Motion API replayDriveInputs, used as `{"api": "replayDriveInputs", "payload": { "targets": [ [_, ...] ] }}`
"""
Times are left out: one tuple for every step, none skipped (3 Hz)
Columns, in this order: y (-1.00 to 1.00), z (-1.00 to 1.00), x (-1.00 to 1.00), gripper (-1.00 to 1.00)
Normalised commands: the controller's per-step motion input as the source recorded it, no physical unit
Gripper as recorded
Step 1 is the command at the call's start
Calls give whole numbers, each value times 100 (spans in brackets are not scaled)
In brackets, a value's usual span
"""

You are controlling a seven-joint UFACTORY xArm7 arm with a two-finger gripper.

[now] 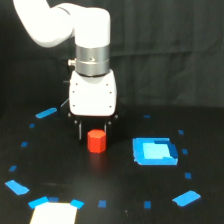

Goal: Pick up the red object from the table

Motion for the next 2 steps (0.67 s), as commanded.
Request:
{"api": "replayDriveInputs", "payload": {
  "targets": [
    [30,-31,-63,-57],
    [-60,7,4,100]
  ]
}}
